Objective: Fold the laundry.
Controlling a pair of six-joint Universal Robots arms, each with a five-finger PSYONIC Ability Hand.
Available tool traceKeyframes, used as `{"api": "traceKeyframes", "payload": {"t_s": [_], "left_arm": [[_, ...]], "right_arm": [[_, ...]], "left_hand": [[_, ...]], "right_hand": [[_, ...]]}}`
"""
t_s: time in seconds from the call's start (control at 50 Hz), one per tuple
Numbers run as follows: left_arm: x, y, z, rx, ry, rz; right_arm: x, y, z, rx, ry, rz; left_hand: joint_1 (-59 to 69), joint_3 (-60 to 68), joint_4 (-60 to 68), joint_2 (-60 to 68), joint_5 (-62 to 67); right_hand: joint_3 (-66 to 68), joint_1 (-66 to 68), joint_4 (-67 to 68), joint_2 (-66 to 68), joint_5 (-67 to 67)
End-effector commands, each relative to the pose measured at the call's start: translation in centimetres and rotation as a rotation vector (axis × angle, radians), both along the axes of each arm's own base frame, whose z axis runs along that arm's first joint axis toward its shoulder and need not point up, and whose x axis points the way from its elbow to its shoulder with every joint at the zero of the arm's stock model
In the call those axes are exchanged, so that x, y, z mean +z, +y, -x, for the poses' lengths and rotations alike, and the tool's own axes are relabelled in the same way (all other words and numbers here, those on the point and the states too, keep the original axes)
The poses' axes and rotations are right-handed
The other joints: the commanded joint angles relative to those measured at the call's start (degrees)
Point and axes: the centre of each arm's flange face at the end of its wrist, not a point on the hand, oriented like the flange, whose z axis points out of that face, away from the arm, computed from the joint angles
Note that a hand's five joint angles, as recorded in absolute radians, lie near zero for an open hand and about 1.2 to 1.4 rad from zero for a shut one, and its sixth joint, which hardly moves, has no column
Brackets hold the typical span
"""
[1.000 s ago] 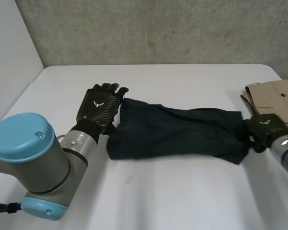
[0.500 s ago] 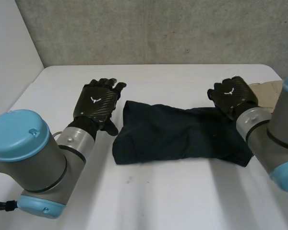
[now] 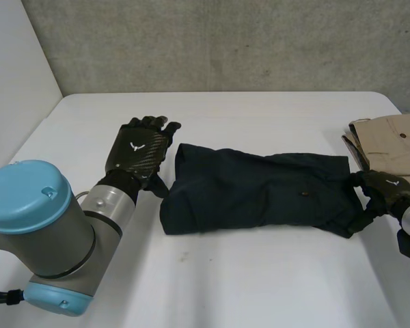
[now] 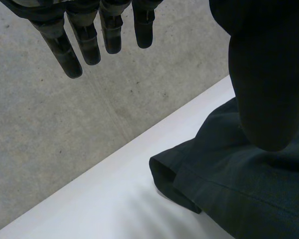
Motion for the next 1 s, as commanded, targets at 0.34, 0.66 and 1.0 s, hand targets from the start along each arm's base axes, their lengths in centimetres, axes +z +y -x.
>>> {"api": "traceKeyframes", "payload": {"t_s": [0.34,0.66,1.0], "left_arm": [[-0.5,0.2,0.0,-0.004,-0.006,-0.008],[-0.4,0.3,-0.1,-0.004,-0.005,-0.007],[0.3,0.1,0.0,-0.001,0.006,0.013]], "right_arm": [[-1.5,-0.9,-1.5,0.044,-0.053,0.006],[0.9,-1.3,-1.2,0.04,-0.005,0.098],[6.3,-1.0,-4.7,0.203,0.503,0.394]], "left_hand": [[-0.98,-2.25,-1.7,-1.84,-2.82],[-0.98,-2.25,-1.7,-1.84,-2.82],[-0.98,-2.25,-1.7,-1.84,-2.82]], "right_hand": [[19.16,22.57,18.64,19.31,19.33],[54.28,57.68,53.76,54.42,54.44],[54.28,57.68,53.76,54.42,54.44]]}}
